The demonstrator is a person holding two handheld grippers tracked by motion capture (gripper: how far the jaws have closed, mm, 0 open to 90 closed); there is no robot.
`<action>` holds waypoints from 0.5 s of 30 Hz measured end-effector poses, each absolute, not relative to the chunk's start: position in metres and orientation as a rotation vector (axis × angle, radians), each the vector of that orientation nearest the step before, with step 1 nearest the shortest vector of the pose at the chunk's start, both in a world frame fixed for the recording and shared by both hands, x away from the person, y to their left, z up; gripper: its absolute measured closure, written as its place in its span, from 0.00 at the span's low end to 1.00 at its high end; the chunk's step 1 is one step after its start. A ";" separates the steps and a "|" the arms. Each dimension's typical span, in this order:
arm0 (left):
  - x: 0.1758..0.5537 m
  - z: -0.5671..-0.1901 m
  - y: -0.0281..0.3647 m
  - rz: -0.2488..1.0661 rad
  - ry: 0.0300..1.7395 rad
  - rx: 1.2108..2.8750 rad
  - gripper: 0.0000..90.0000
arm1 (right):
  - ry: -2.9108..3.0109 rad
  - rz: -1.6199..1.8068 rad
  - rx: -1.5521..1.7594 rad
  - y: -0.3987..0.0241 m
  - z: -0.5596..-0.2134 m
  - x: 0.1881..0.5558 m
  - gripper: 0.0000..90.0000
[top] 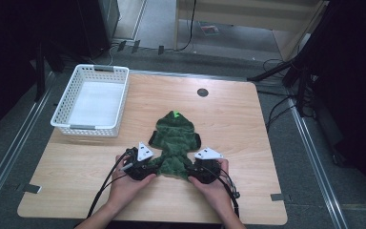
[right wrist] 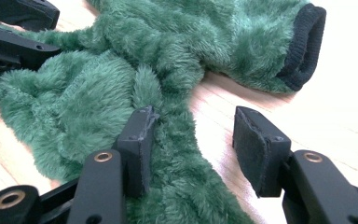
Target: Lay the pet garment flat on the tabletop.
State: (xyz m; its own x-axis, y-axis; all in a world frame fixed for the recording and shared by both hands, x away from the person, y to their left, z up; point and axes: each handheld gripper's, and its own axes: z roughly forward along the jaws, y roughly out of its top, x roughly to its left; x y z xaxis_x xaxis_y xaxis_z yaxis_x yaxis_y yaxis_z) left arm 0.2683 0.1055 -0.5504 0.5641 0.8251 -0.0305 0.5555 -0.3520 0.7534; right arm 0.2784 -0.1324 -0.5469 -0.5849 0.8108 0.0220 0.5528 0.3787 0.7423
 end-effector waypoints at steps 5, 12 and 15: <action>0.266 -0.548 0.117 0.371 1.058 1.960 0.53 | 2.300 1.127 1.154 -0.134 -0.541 0.271 0.56; 0.256 -0.541 0.134 0.378 1.052 1.908 0.53 | 2.267 1.219 1.158 -0.146 -0.533 0.261 0.62; 0.252 -0.539 0.140 0.375 1.054 1.897 0.54 | 2.266 1.226 1.162 -0.149 -0.532 0.257 0.62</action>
State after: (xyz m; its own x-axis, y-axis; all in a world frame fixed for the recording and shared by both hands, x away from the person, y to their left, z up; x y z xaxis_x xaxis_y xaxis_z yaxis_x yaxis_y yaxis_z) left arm 0.2517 0.1397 -0.5388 0.5893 0.7932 -0.1532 0.5184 -0.2259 0.8247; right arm 0.2575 -0.1495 -0.5318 -0.6210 0.7774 0.0996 0.5086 0.3031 0.8059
